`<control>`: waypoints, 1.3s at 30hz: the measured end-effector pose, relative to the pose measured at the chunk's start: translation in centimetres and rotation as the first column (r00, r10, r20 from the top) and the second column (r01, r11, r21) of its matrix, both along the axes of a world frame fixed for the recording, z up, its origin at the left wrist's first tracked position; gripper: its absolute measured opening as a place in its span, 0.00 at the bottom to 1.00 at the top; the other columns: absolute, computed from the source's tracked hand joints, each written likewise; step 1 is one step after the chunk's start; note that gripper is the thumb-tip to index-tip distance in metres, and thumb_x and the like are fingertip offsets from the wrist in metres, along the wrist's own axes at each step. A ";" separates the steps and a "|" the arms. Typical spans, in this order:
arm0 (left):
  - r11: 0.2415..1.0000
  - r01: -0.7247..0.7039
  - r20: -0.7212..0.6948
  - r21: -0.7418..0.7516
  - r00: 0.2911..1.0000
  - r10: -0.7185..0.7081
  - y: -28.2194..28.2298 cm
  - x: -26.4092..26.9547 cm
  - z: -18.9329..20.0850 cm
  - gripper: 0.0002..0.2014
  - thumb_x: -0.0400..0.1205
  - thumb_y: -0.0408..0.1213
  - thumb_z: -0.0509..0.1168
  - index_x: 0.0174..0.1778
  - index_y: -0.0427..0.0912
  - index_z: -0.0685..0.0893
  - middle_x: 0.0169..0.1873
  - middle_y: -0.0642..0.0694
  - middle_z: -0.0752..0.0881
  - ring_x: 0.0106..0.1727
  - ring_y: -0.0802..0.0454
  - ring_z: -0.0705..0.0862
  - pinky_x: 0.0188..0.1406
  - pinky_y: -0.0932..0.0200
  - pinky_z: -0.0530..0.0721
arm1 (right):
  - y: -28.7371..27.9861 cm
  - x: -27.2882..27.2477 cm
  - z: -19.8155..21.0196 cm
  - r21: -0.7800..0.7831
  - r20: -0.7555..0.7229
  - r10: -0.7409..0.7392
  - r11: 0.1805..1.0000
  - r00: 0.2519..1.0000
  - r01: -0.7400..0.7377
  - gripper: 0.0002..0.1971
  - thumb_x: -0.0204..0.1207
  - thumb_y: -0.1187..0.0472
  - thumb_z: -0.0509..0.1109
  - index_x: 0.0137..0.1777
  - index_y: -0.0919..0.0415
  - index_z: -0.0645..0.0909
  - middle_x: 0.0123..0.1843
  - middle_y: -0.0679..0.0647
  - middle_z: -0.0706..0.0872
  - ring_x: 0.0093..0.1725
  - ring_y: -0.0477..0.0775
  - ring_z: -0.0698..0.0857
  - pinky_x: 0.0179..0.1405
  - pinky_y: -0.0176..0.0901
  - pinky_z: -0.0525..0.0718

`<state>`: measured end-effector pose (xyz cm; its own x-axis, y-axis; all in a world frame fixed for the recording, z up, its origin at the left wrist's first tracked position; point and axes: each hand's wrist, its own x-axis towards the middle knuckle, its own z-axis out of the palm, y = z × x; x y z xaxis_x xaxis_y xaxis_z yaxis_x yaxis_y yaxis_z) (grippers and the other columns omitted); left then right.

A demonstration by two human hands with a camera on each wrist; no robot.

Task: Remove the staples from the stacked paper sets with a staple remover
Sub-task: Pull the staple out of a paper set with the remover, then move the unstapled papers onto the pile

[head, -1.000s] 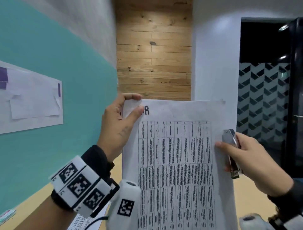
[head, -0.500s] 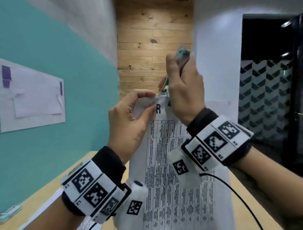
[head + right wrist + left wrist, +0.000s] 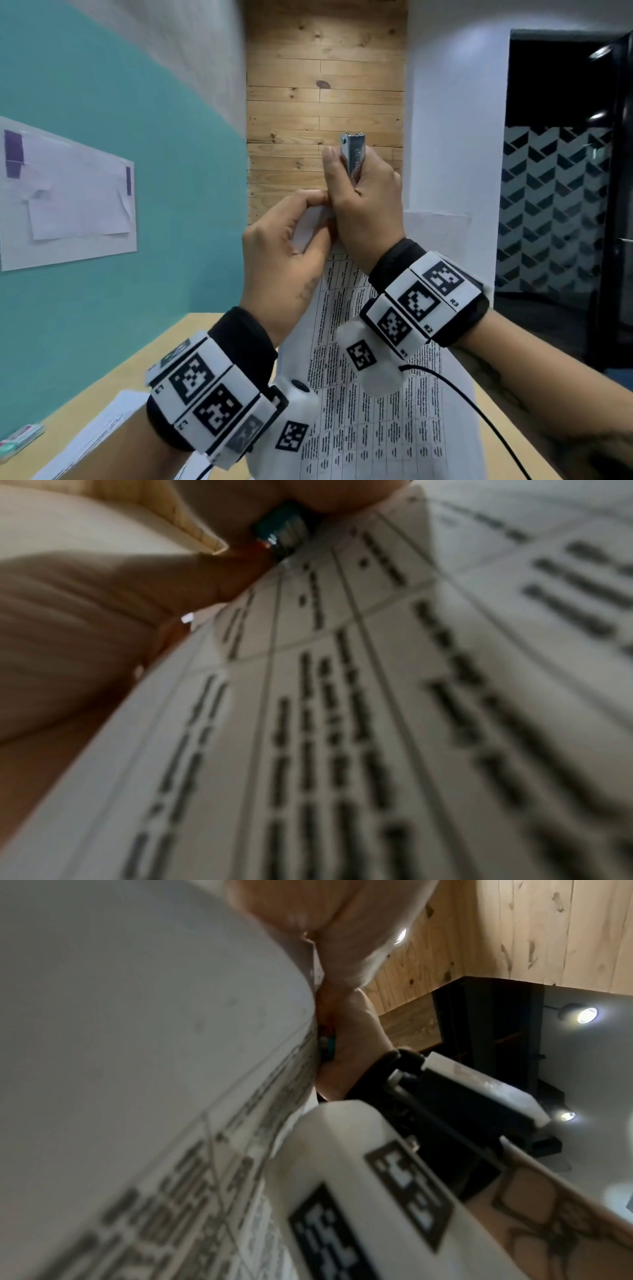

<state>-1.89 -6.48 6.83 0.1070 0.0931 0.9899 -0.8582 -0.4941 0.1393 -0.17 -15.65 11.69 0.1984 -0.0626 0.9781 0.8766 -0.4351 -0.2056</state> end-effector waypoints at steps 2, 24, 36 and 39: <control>1.000 0.003 -0.004 -0.003 1.000 -0.003 -0.1 -0.2 0.0 0.11 0.74 0.28 0.69 0.51 0.42 0.86 0.44 0.53 0.88 0.45 0.65 0.84 0.47 0.72 0.81 | -0.1 0.2 -0.1 0.000 -0.001 0.002 1.000 1.000 -0.002 0.20 0.81 0.52 0.62 0.28 0.42 0.60 0.24 0.40 0.67 0.25 0.39 0.69 0.28 0.37 0.66; 0.907 0.334 -0.492 -0.258 0.762 -0.421 5.0 0.5 1.5 0.14 0.70 0.32 0.71 0.51 0.32 0.85 0.45 0.44 0.91 0.43 0.49 0.89 0.45 0.54 0.87 | -9.8 -2.3 0.4 0.437 0.037 0.396 0.819 0.917 -0.371 0.14 0.72 0.67 0.72 0.35 0.56 0.69 0.33 0.53 0.74 0.23 0.46 0.76 0.24 0.35 0.77; 0.954 0.163 -0.924 -0.250 0.254 -0.286 18.7 -2.0 6.7 0.29 0.40 0.38 0.87 0.38 0.40 0.91 0.39 0.42 0.91 0.37 0.49 0.90 0.39 0.47 0.89 | 0.5 -1.2 -8.2 0.432 -0.787 0.614 0.614 0.056 -0.661 0.10 0.70 0.65 0.71 0.51 0.65 0.85 0.44 0.57 0.90 0.35 0.52 0.88 0.31 0.37 0.87; 0.990 0.007 -0.990 -0.139 -0.029 -0.139 24.3 0.0 3.0 0.41 0.43 0.45 0.88 0.54 0.38 0.86 0.40 0.39 0.91 0.39 0.47 0.89 0.49 0.40 0.86 | 4.5 -0.3 -11.0 0.575 -0.763 0.644 0.633 -0.060 -0.518 0.09 0.74 0.68 0.70 0.53 0.68 0.83 0.47 0.62 0.88 0.31 0.53 0.86 0.31 0.39 0.85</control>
